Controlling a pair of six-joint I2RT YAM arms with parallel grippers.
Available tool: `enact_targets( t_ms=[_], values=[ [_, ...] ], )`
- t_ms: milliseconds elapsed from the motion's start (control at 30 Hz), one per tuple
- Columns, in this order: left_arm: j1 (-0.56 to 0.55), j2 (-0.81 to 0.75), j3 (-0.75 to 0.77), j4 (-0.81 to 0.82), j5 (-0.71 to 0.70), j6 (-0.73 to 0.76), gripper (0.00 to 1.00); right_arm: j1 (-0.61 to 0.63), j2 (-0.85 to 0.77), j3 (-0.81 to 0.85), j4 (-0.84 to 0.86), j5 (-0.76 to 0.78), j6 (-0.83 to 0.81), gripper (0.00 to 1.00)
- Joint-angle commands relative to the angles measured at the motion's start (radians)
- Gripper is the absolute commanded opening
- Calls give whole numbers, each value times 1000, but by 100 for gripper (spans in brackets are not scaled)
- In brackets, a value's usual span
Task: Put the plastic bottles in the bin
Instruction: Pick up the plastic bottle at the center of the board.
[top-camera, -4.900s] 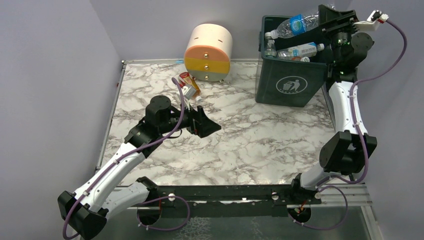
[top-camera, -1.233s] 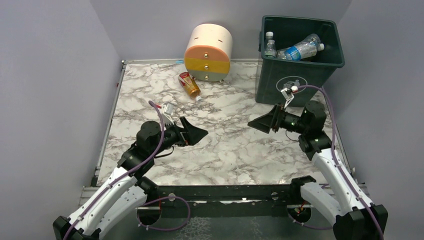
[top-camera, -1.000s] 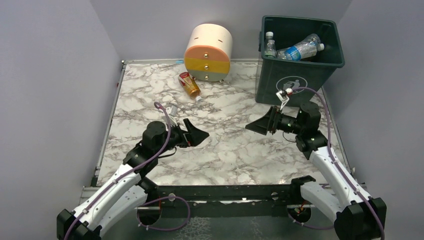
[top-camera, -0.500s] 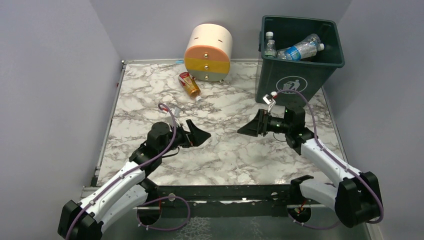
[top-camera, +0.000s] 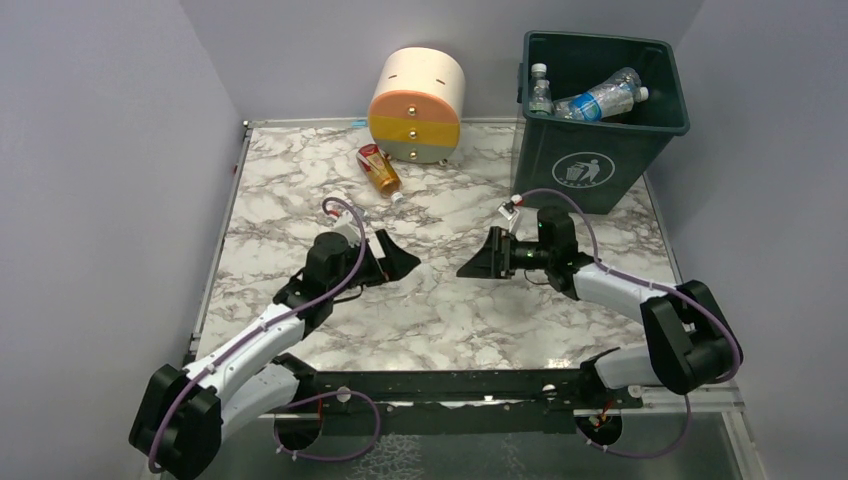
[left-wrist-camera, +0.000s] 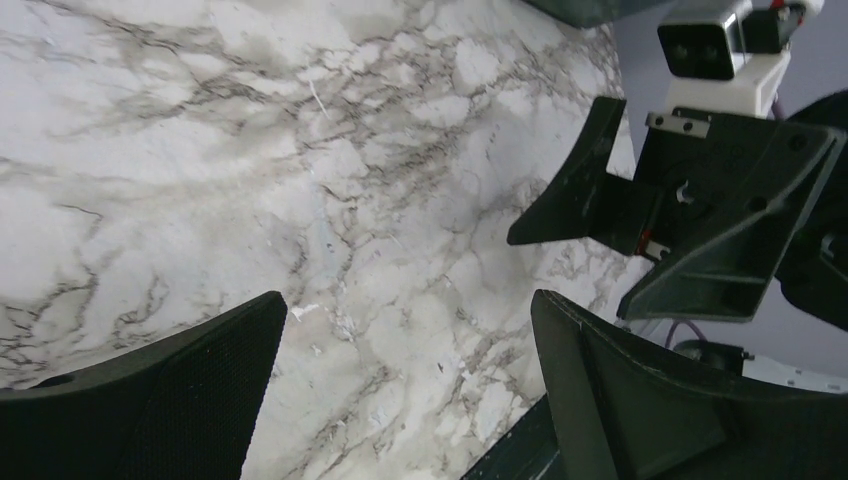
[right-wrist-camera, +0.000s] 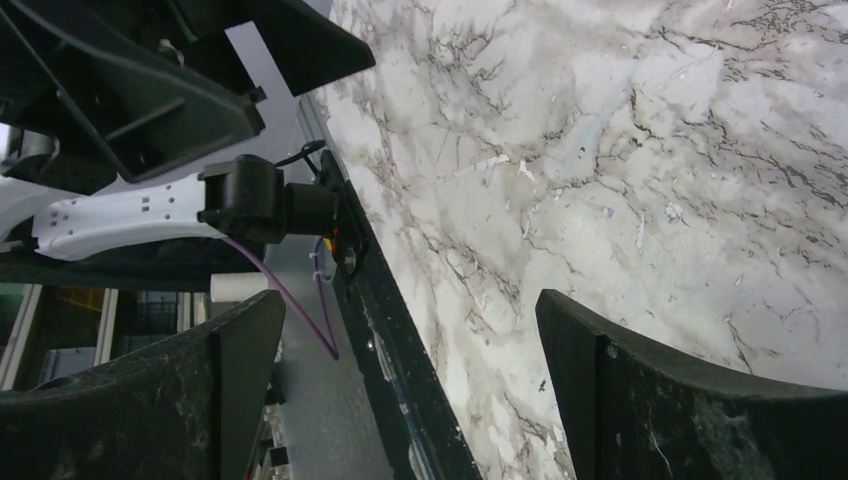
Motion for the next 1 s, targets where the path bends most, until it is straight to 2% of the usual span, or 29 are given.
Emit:
enact_targets(
  t_ms=[0,100,433,533,633,800,967],
  values=[
    [80,39,36,51,14,19,99,19,37,-22,159,15,21,100],
    [133,89,73,24,21,40,99,30,61,-15,165,28,19,99],
    [205,292,271,-22,-40,105,99,42,61,24,171,10,28,99],
    [222,375,364,-85,-114,144,99,43,35,19,154,3,18,100],
    [226,462,456,-153,-247,185,99,41,10,33,91,-1,-23,99],
    [229,597,554,-124,-310,179,99,42,-37,51,-10,10,-88,99],
    [230,717,604,-49,-330,127,99,42,-43,44,-2,-8,-70,100]
  ],
)
